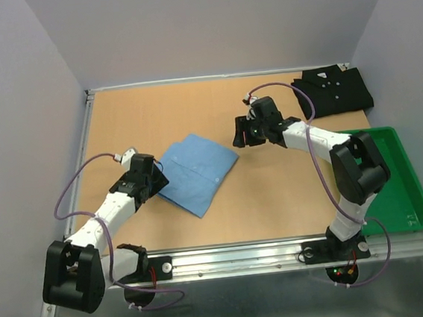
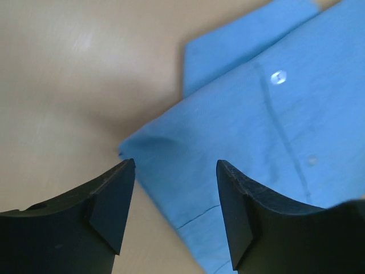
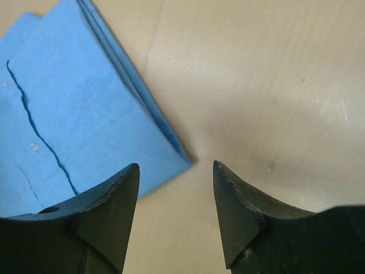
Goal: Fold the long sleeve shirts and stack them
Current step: Fold the shirt
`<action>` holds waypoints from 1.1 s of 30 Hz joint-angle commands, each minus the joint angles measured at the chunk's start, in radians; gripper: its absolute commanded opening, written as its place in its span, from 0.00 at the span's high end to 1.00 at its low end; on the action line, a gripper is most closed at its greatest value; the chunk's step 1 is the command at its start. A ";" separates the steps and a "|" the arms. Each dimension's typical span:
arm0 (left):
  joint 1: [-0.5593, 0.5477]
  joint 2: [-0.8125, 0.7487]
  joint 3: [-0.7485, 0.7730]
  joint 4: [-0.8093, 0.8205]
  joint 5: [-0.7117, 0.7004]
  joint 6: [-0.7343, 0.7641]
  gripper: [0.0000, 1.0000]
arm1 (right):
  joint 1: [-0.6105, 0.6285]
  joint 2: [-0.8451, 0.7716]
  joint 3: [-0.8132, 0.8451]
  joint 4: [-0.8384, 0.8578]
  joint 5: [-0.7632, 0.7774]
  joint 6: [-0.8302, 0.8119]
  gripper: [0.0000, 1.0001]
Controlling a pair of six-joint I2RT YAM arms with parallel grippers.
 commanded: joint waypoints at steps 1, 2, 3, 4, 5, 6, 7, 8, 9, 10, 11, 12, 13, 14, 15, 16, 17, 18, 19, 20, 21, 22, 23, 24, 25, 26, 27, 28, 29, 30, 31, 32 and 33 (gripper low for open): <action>0.005 -0.061 -0.101 0.020 -0.005 -0.127 0.32 | -0.008 0.065 0.099 0.001 -0.047 -0.041 0.41; 0.008 -0.058 -0.115 0.033 -0.007 -0.141 0.32 | -0.008 0.095 0.112 0.004 -0.067 -0.041 0.41; 0.011 -0.048 -0.140 0.040 -0.009 -0.165 0.33 | -0.008 0.115 0.117 0.005 -0.079 -0.038 0.42; 0.014 -0.042 -0.152 0.053 -0.003 -0.174 0.34 | -0.008 0.132 0.122 0.005 -0.090 -0.035 0.43; 0.020 -0.036 -0.166 0.069 0.004 -0.184 0.34 | -0.008 0.149 0.125 0.007 -0.102 -0.035 0.44; 0.023 -0.025 -0.192 0.106 0.013 -0.194 0.35 | -0.008 0.168 0.123 0.015 -0.124 -0.032 0.45; 0.026 -0.019 -0.203 0.123 0.025 -0.213 0.35 | -0.008 0.190 0.122 0.016 -0.128 -0.026 0.46; 0.032 0.001 -0.220 0.154 0.028 -0.217 0.35 | -0.008 0.198 0.111 0.025 -0.139 -0.025 0.47; 0.035 0.013 -0.220 0.163 0.033 -0.216 0.35 | -0.008 0.203 0.103 0.028 -0.139 -0.024 0.47; 0.038 0.028 -0.215 0.166 0.034 -0.204 0.36 | -0.008 0.208 0.094 0.031 -0.139 -0.023 0.48; 0.041 0.054 -0.201 0.166 0.033 -0.196 0.40 | -0.008 0.205 0.073 0.036 -0.147 -0.023 0.50; 0.045 0.068 -0.194 0.166 0.028 -0.187 0.42 | -0.008 0.201 0.060 0.039 -0.151 -0.023 0.52; 0.054 0.080 -0.188 0.169 0.021 -0.178 0.43 | -0.008 0.197 0.047 0.042 -0.159 -0.017 0.54; 0.058 0.093 -0.181 0.172 0.019 -0.158 0.45 | -0.008 0.186 0.030 0.047 -0.165 -0.014 0.56; 0.066 0.106 -0.162 0.183 0.022 -0.144 0.49 | -0.007 0.180 0.014 0.056 -0.177 -0.011 0.62; 0.090 0.140 -0.148 0.185 0.037 -0.118 0.52 | -0.005 0.165 -0.024 0.062 -0.185 0.001 0.64; 0.103 0.162 -0.129 0.186 0.047 -0.100 0.55 | -0.005 0.156 -0.044 0.079 -0.187 0.009 0.71; 0.117 0.210 -0.082 0.183 0.054 -0.081 0.58 | -0.002 0.145 -0.088 0.088 -0.199 0.018 0.74; 0.138 0.237 -0.056 0.182 0.054 -0.064 0.62 | 0.009 0.136 -0.110 0.096 -0.207 0.038 0.77; 0.153 0.263 -0.028 0.181 0.056 -0.020 0.69 | 0.018 0.111 -0.130 0.111 -0.211 0.048 0.78; 0.164 0.324 0.037 0.177 0.060 -0.001 0.72 | 0.029 0.099 -0.151 0.119 -0.205 0.072 0.79; 0.175 0.358 0.076 0.171 0.060 0.023 0.73 | 0.055 0.084 -0.171 0.127 -0.199 0.089 0.79; 0.195 0.393 0.114 0.163 0.065 0.045 0.74 | 0.070 0.071 -0.209 0.137 -0.199 0.107 0.80; 0.203 0.462 0.195 0.151 0.076 0.092 0.74 | 0.098 0.045 -0.226 0.162 -0.202 0.150 0.80; 0.206 0.494 0.237 0.137 0.077 0.112 0.74 | 0.111 0.033 -0.242 0.182 -0.202 0.172 0.80; 0.210 0.525 0.277 0.125 0.077 0.134 0.71 | 0.124 0.022 -0.272 0.205 -0.198 0.195 0.80; 0.210 0.576 0.346 0.100 0.077 0.170 0.69 | 0.138 0.002 -0.283 0.232 -0.196 0.230 0.78; 0.212 0.597 0.377 0.087 0.077 0.186 0.66 | 0.138 -0.007 -0.292 0.240 -0.193 0.244 0.77; 0.212 0.610 0.401 0.076 0.074 0.201 0.58 | 0.138 -0.019 -0.300 0.243 -0.185 0.253 0.72; 0.212 0.622 0.437 0.056 0.068 0.213 0.52 | 0.138 -0.032 -0.299 0.240 -0.178 0.255 0.68; 0.213 0.617 0.446 0.050 0.051 0.235 0.44 | 0.138 -0.065 -0.300 0.237 -0.156 0.239 0.64; 0.213 0.613 0.454 0.047 0.039 0.246 0.38 | 0.138 -0.085 -0.299 0.234 -0.136 0.236 0.59; 0.213 0.598 0.466 0.030 0.013 0.253 0.31 | 0.136 -0.105 -0.297 0.216 -0.086 0.220 0.53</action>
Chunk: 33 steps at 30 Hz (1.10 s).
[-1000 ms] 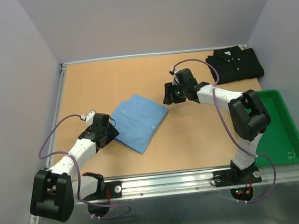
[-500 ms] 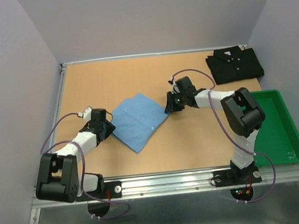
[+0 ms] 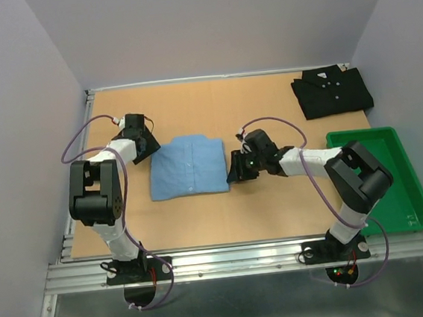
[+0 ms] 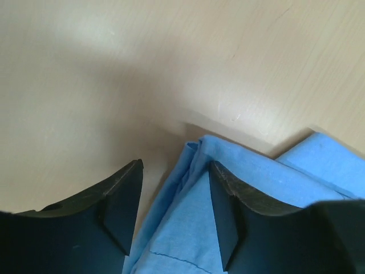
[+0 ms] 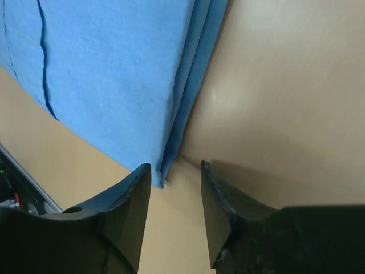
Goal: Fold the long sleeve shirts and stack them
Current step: Fold the shirt
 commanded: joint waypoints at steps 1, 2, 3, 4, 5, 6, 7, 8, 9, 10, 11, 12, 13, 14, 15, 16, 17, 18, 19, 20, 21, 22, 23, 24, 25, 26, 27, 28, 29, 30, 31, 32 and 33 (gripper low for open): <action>0.009 -0.046 0.055 -0.103 -0.077 0.111 0.27 | -0.018 -0.146 -0.009 0.022 0.128 0.004 0.50; 0.008 -0.059 0.058 -0.109 -0.081 0.125 0.25 | -0.024 -0.165 -0.006 0.005 0.148 -0.004 0.48; 0.008 -0.096 0.059 -0.120 -0.087 0.160 0.20 | -0.035 -0.185 -0.002 -0.041 0.163 -0.010 0.42; -0.001 -0.122 0.055 -0.120 -0.098 0.175 0.18 | -0.061 -0.204 0.004 -0.058 0.185 -0.021 0.39; -0.011 -0.150 0.047 -0.122 -0.109 0.194 0.18 | -0.075 -0.224 0.006 -0.075 0.191 -0.026 0.35; -0.043 -0.211 0.030 -0.119 -0.136 0.232 0.15 | -0.104 -0.269 0.006 -0.110 0.215 -0.026 0.24; -0.043 -0.243 0.021 -0.120 -0.149 0.253 0.15 | -0.115 -0.290 0.004 -0.125 0.231 -0.027 0.17; -0.093 -0.277 0.010 -0.119 -0.160 0.276 0.14 | -0.127 -0.338 0.001 -0.138 0.246 -0.029 0.09; -0.124 -0.309 0.000 -0.115 -0.166 0.296 0.14 | -0.135 -0.356 0.000 -0.158 0.263 -0.032 0.00; -0.156 -0.372 -0.025 -0.106 -0.172 0.334 0.14 | -0.144 -0.378 -0.002 -0.168 0.292 -0.036 0.00; -0.202 -0.401 -0.039 -0.103 -0.176 0.355 0.14 | -0.159 -0.392 0.003 -0.181 0.312 -0.036 0.00; -0.292 -0.459 -0.075 -0.083 -0.184 0.394 0.14 | -0.167 -0.419 0.007 -0.211 0.347 -0.038 0.00; -0.352 -0.486 -0.092 -0.073 -0.190 0.407 0.14 | -0.175 -0.430 0.009 -0.225 0.363 -0.041 0.00; -0.404 -0.509 -0.109 -0.065 -0.195 0.415 0.14 | -0.176 -0.442 0.012 -0.234 0.367 -0.046 0.00; -0.454 -0.526 -0.123 -0.059 -0.192 0.421 0.14 | -0.179 -0.456 0.012 -0.248 0.396 -0.050 0.00; -0.538 -0.552 -0.144 -0.051 -0.160 0.427 0.14 | -0.182 -0.481 0.009 -0.253 0.424 -0.058 0.00; -0.570 -0.560 -0.154 -0.043 -0.143 0.427 0.11 | -0.184 -0.496 0.006 -0.254 0.439 -0.058 0.00; -0.634 -0.567 -0.172 -0.027 -0.129 0.427 0.09 | -0.186 -0.510 -0.002 -0.257 0.456 -0.058 0.00; -0.661 -0.564 -0.178 -0.017 -0.127 0.425 0.07 | -0.189 -0.524 -0.005 -0.257 0.488 -0.056 0.00; -0.698 -0.558 -0.183 -0.013 -0.140 0.422 0.07 | -0.192 -0.553 -0.009 -0.259 0.504 -0.052 0.00; -0.728 -0.547 -0.184 -0.008 -0.155 0.424 0.07 | -0.193 -0.565 -0.012 -0.257 0.518 -0.049 0.00; -0.788 -0.518 -0.184 0.001 -0.198 0.428 0.07 | -0.198 -0.589 -0.019 -0.257 0.538 -0.041 0.00; -0.811 -0.498 -0.181 0.004 -0.213 0.433 0.07 | -0.199 -0.599 -0.023 -0.257 0.548 -0.038 0.00; -0.831 -0.448 -0.166 0.004 -0.242 0.436 0.08 | -0.201 -0.606 -0.028 -0.257 0.562 -0.033 0.00; -0.857 -0.420 -0.158 0.004 -0.258 0.441 0.09 | -0.201 -0.614 -0.031 -0.259 0.568 -0.032 0.00; -0.898 -0.394 -0.149 0.004 -0.276 0.444 0.09 | -0.205 -0.620 -0.032 -0.259 0.572 -0.027 0.00; -0.923 -0.370 -0.143 0.006 -0.293 0.456 0.11 | -0.206 -0.634 -0.035 -0.259 0.573 -0.026 0.00; -0.942 -0.324 -0.129 0.004 -0.323 0.462 0.12 | -0.207 -0.640 -0.037 -0.259 0.575 -0.023 0.00; -0.957 -0.301 -0.123 0.006 -0.333 0.470 0.13 | -0.209 -0.649 -0.043 -0.259 0.579 -0.020 0.00; -0.983 -0.279 -0.117 0.001 -0.342 0.484 0.14 | -0.210 -0.665 -0.046 -0.261 0.582 -0.020 0.00; -0.992 -0.242 -0.103 -0.002 -0.360 0.488 0.14 | -0.210 -0.674 -0.049 -0.262 0.587 -0.018 0.00; -1.012 -0.225 -0.099 -0.006 -0.368 0.493 0.16 | -0.212 -0.682 -0.057 -0.264 0.591 -0.018 0.00; -1.018 -0.210 -0.094 -0.008 -0.373 0.497 0.16 | -0.213 -0.689 -0.060 -0.267 0.596 -0.018 0.00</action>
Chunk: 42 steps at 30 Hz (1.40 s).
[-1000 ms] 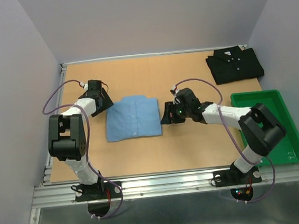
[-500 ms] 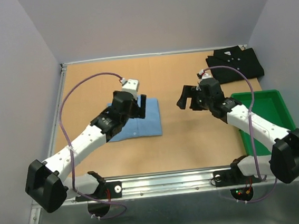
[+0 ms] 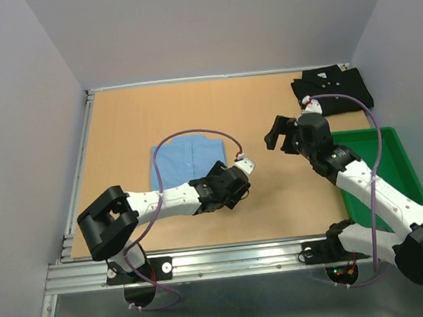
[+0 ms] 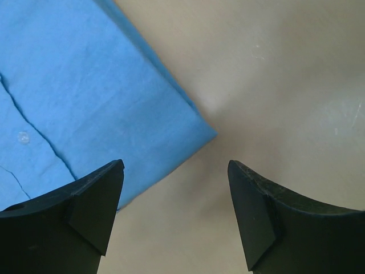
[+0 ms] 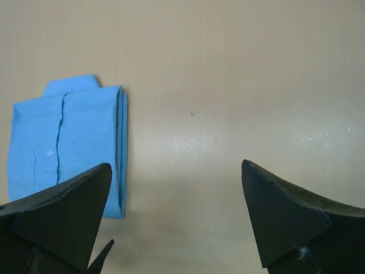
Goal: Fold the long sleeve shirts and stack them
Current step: Fold the shirt
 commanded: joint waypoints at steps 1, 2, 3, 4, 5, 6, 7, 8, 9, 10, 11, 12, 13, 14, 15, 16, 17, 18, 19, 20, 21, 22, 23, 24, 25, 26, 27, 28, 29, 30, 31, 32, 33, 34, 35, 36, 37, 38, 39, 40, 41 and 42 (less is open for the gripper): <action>-0.042 0.049 0.068 0.002 -0.096 0.049 0.17 | -0.011 -0.054 -0.033 -0.003 0.059 0.012 0.00; -0.054 0.076 0.070 -0.002 -0.102 0.051 0.17 | -0.011 -0.062 -0.035 -0.005 0.062 0.014 0.00; -0.058 0.090 0.076 -0.002 -0.115 0.052 0.17 | -0.013 -0.074 -0.036 -0.007 0.066 0.014 0.00; -0.060 0.104 0.077 -0.003 -0.119 0.055 0.18 | -0.013 -0.078 -0.039 -0.008 0.071 0.017 0.00; -0.063 0.118 0.080 -0.003 -0.125 0.055 0.18 | -0.014 -0.083 -0.042 -0.008 0.072 0.017 0.00; -0.065 0.129 0.083 -0.003 -0.128 0.055 0.20 | -0.014 -0.088 -0.042 -0.011 0.072 0.017 0.00; -0.066 0.148 0.088 -0.003 -0.134 0.055 0.22 | -0.016 -0.092 -0.044 -0.013 0.079 0.017 0.00; -0.066 0.155 0.090 -0.005 -0.137 0.055 0.23 | -0.016 -0.095 -0.045 -0.014 0.079 0.018 0.00; -0.066 0.171 0.091 -0.002 -0.140 0.055 0.24 | -0.016 -0.097 -0.047 -0.016 0.080 0.018 0.00; -0.065 0.182 0.094 -0.005 -0.152 0.055 0.25 | -0.016 -0.098 -0.050 -0.016 0.082 0.021 0.00; -0.065 0.193 0.097 -0.003 -0.157 0.055 0.26 | -0.016 -0.101 -0.051 -0.017 0.082 0.023 0.00; -0.066 0.211 0.097 -0.015 -0.168 0.052 0.26 | -0.016 -0.105 -0.051 -0.019 0.083 0.021 0.00; -0.065 0.219 0.100 -0.018 -0.195 0.051 0.27 | -0.017 -0.106 -0.053 -0.020 0.085 0.023 0.00; -0.066 0.224 0.099 -0.020 -0.212 0.049 0.28 | -0.018 -0.108 -0.053 -0.020 0.085 0.021 0.00; -0.066 0.228 0.099 -0.020 -0.229 0.046 0.31 | -0.018 -0.109 -0.053 -0.020 0.085 0.023 0.00; -0.066 0.231 0.096 -0.018 -0.255 0.048 0.33 | -0.018 -0.109 -0.054 -0.022 0.086 0.021 0.00; -0.066 0.231 0.093 -0.012 -0.257 0.052 0.34 | -0.018 -0.111 -0.056 -0.022 0.088 0.021 0.00; -0.065 0.233 0.091 -0.005 -0.260 0.057 0.35 | -0.016 -0.111 -0.058 -0.022 0.088 0.021 0.00; -0.065 0.236 0.091 0.009 -0.260 0.065 0.39 | -0.019 -0.109 -0.058 -0.022 0.091 0.023 0.00; -0.065 0.242 0.094 0.012 -0.260 0.066 0.41 | -0.019 -0.109 -0.058 -0.020 0.089 0.026 0.00; -0.063 0.247 0.096 0.014 -0.263 0.068 0.43 | -0.019 -0.108 -0.058 -0.022 0.089 0.024 0.00; -0.065 0.257 0.099 0.017 -0.270 0.068 0.44 | -0.019 -0.109 -0.058 -0.022 0.089 0.027 0.01; -0.063 0.261 0.099 0.021 -0.272 0.068 0.45 | -0.019 -0.108 -0.056 -0.020 0.091 0.026 0.01; -0.063 0.264 0.097 0.029 -0.273 0.069 0.49 | -0.019 -0.111 -0.058 -0.022 0.089 0.027 0.01; -0.060 0.268 0.094 0.038 -0.273 0.068 0.51 | -0.019 -0.111 -0.058 -0.022 0.088 0.029 0.01; -0.059 0.268 0.093 0.043 -0.275 0.072 0.53 | -0.019 -0.111 -0.061 -0.022 0.088 0.029 0.01; -0.057 0.270 0.096 0.044 -0.278 0.071 0.60 | -0.021 -0.112 -0.062 -0.022 0.086 0.030 0.01; -0.054 0.270 0.096 0.047 -0.290 0.071 0.62 | -0.021 -0.111 -0.065 -0.022 0.082 0.032 0.01; -0.054 0.268 0.096 0.049 -0.295 0.071 0.64 | -0.021 -0.109 -0.067 -0.022 0.076 0.040 0.01; -0.052 0.267 0.096 0.051 -0.298 0.071 0.72 | -0.021 -0.109 -0.070 -0.020 0.071 0.044 0.01; -0.049 0.259 0.096 0.054 -0.298 0.072 0.76 | -0.021 -0.108 -0.070 -0.020 0.060 0.053 0.01; -0.046 0.255 0.096 0.054 -0.298 0.069 0.78 | -0.021 -0.102 -0.070 -0.020 0.053 0.058 0.02; -0.042 0.250 0.094 0.055 -0.293 0.063 0.85 | -0.022 -0.098 -0.068 -0.020 0.049 0.061 0.02; -0.039 0.242 0.096 0.057 -0.293 0.059 0.92 | -0.022 -0.095 -0.067 -0.020 0.040 0.066 0.02; -0.031 0.239 0.096 0.055 -0.293 0.055 0.99 | -0.024 -0.086 -0.065 -0.020 0.034 0.075 0.02; -0.028 0.230 0.096 0.057 -0.290 0.048 1.00 | -0.025 -0.082 -0.065 -0.022 0.019 0.081 0.02; -0.025 0.224 0.096 0.057 -0.289 0.045 1.00 | -0.030 -0.075 -0.059 -0.020 0.010 0.095 0.01; -0.022 0.215 0.094 0.057 -0.284 0.040 1.00 | -0.031 -0.066 -0.055 -0.020 0.000 0.106 0.01; -0.016 0.207 0.093 0.057 -0.278 0.034 1.00 | -0.034 -0.050 -0.051 -0.019 -0.012 0.118 0.00; -0.011 0.186 0.087 0.055 -0.263 0.022 1.00 | -0.037 -0.034 -0.047 -0.019 -0.024 0.132 0.00; -0.008 0.173 0.084 0.057 -0.252 0.014 1.00 | -0.045 -0.020 -0.042 -0.019 -0.059 0.162 0.00; -0.002 0.161 0.079 0.055 -0.241 0.008 1.00 | -0.048 -0.007 -0.032 -0.016 -0.078 0.179 0.00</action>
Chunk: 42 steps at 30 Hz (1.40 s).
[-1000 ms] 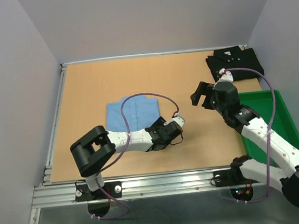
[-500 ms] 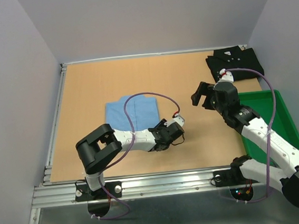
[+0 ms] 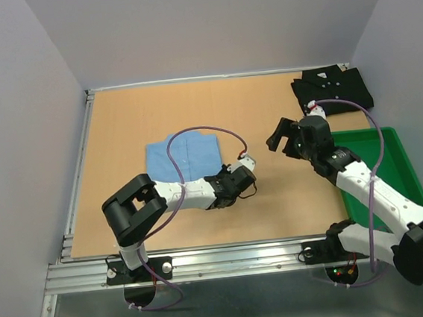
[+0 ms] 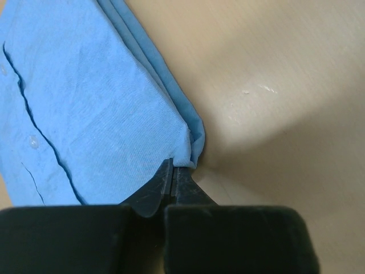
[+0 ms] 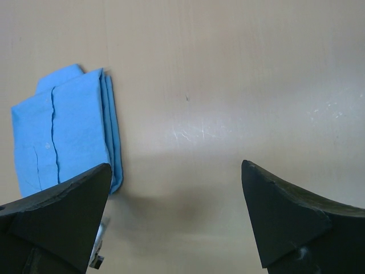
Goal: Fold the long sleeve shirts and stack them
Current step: Fold the shirt
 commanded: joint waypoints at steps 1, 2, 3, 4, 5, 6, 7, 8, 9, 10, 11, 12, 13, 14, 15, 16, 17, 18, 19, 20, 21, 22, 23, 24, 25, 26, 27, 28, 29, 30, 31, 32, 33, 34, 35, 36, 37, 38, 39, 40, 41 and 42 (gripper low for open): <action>0.021 -0.119 -0.009 0.014 0.024 -0.060 1.00 | -0.022 0.074 0.019 0.016 -0.089 0.101 0.00; 0.024 -0.128 -0.012 0.014 0.033 -0.066 1.00 | -0.027 0.091 0.023 0.021 -0.127 0.136 0.00; 0.027 -0.139 -0.016 0.014 0.041 -0.075 1.00 | -0.030 0.115 0.028 0.038 -0.149 0.150 0.00; 0.032 -0.155 -0.023 0.013 0.047 -0.082 1.00 | -0.031 0.150 0.027 0.051 -0.194 0.164 0.00; 0.033 -0.162 -0.027 0.013 0.050 -0.094 1.00 | -0.031 0.169 0.024 0.067 -0.213 0.198 0.00; 0.035 -0.168 -0.030 0.014 0.050 -0.097 1.00 | -0.031 0.183 0.016 0.117 -0.236 0.218 0.00; 0.040 -0.177 -0.033 0.014 0.053 -0.103 1.00 | -0.031 0.195 -0.004 0.151 -0.262 0.235 0.00; 0.041 -0.180 -0.038 0.013 0.055 -0.108 1.00 | -0.031 0.230 -0.012 0.179 -0.312 0.271 0.00; 0.041 -0.185 -0.040 0.013 0.056 -0.115 1.00 | -0.031 0.250 -0.016 0.237 -0.337 0.287 0.00; 0.041 -0.189 -0.044 0.013 0.059 -0.120 1.00 | -0.031 0.275 -0.019 0.265 -0.365 0.299 0.00; 0.044 -0.192 -0.050 0.014 0.061 -0.126 1.00 | -0.031 0.299 -0.024 0.278 -0.420 0.328 0.00; 0.046 -0.196 -0.053 0.013 0.067 -0.134 1.00 | -0.031 0.353 -0.030 0.358 -0.446 0.340 0.00; 0.046 -0.200 -0.055 0.013 0.068 -0.137 1.00 | -0.030 0.377 -0.030 0.392 -0.472 0.354 0.00; 0.049 -0.202 -0.055 0.013 0.071 -0.141 1.00 | -0.030 0.402 -0.036 0.419 -0.517 0.386 0.00; 0.050 -0.208 -0.056 0.014 0.072 -0.146 1.00 | -0.028 0.433 -0.039 0.450 -0.537 0.393 0.00; 0.052 -0.215 -0.058 0.014 0.078 -0.155 1.00 | -0.022 0.483 -0.038 0.508 -0.554 0.402 0.00; 0.053 -0.220 -0.061 0.014 0.081 -0.160 1.00 | -0.013 0.515 -0.032 0.528 -0.574 0.419 0.00; 0.059 -0.226 -0.060 0.014 0.082 -0.164 1.00 | -0.004 0.566 -0.027 0.576 -0.583 0.426 0.00; 0.060 -0.231 -0.061 0.014 0.085 -0.174 1.00 | 0.010 0.597 -0.026 0.608 -0.609 0.449 0.00; 0.063 -0.234 -0.063 0.014 0.087 -0.178 1.00 | 0.019 0.626 -0.026 0.643 -0.624 0.465 0.00; 0.067 -0.237 -0.061 0.014 0.090 -0.181 1.00 | 0.030 0.653 -0.021 0.706 -0.635 0.480 0.00; 0.070 -0.246 -0.064 0.014 0.096 -0.186 1.00 | 0.036 0.716 -0.015 0.725 -0.646 0.492 0.00; 0.072 -0.249 -0.066 0.016 0.099 -0.191 1.00 | 0.056 0.742 -0.004 0.740 -0.655 0.509 0.00; 0.073 -0.254 -0.067 0.017 0.101 -0.191 1.00 | 0.065 0.770 0.017 0.759 -0.657 0.511 0.00; 0.076 -0.260 -0.069 0.017 0.105 -0.189 1.00 | 0.077 0.795 0.031 0.763 -0.657 0.514 0.00; 0.078 -0.263 -0.070 0.017 0.108 -0.191 1.00 | 0.096 0.842 0.043 0.769 -0.666 0.520 0.00; 0.079 -0.265 -0.070 0.016 0.111 -0.192 1.00 | 0.105 0.861 0.056 0.777 -0.672 0.526 0.00; 0.079 -0.268 -0.070 0.011 0.113 -0.194 1.00 | 0.110 0.878 0.077 0.789 -0.676 0.531 0.00; 0.079 -0.271 -0.070 0.011 0.116 -0.197 1.00 | 0.123 0.896 0.088 0.796 -0.677 0.534 0.00; 0.079 -0.272 -0.073 0.011 0.118 -0.201 1.00 | 0.128 0.925 0.102 0.800 -0.678 0.538 0.00; 0.079 -0.281 -0.076 0.010 0.125 -0.204 1.00 | 0.133 0.943 0.114 0.802 -0.680 0.538 0.00; 0.079 -0.284 -0.079 0.014 0.131 -0.204 1.00 | 0.142 0.976 0.143 0.802 -0.684 0.538 0.00; 0.079 -0.289 -0.079 0.017 0.134 -0.204 1.00 | 0.146 0.994 0.158 0.802 -0.687 0.537 0.00; 0.079 -0.297 -0.082 0.022 0.142 -0.204 1.00 | 0.156 1.013 0.192 0.802 -0.695 0.537 0.00; 0.079 -0.298 -0.086 0.024 0.147 -0.203 1.00 | 0.160 1.028 0.206 0.802 -0.706 0.535 0.01; 0.079 -0.301 -0.084 0.022 0.153 -0.201 1.00 | 0.165 1.060 0.218 0.802 -0.706 0.535 0.01; 0.079 -0.301 -0.087 0.022 0.165 -0.204 1.00 | 0.171 1.072 0.232 0.802 -0.706 0.534 0.03; 0.079 -0.300 -0.089 0.022 0.170 -0.206 1.00 | 0.179 1.089 0.258 0.802 -0.707 0.528 0.04; 0.079 -0.301 -0.092 0.022 0.173 -0.209 1.00 | 0.183 1.111 0.270 0.802 -0.707 0.525 0.07; 0.079 -0.301 -0.099 0.022 0.177 -0.220 1.00 | 0.189 1.123 0.281 0.802 -0.709 0.523 0.09; 0.079 -0.303 -0.104 0.024 0.180 -0.224 1.00 | 0.191 1.132 0.290 0.802 -0.709 0.522 0.11; 0.079 -0.303 -0.107 0.024 0.186 -0.230 1.00 | 0.192 1.140 0.309 0.802 -0.712 0.517 0.13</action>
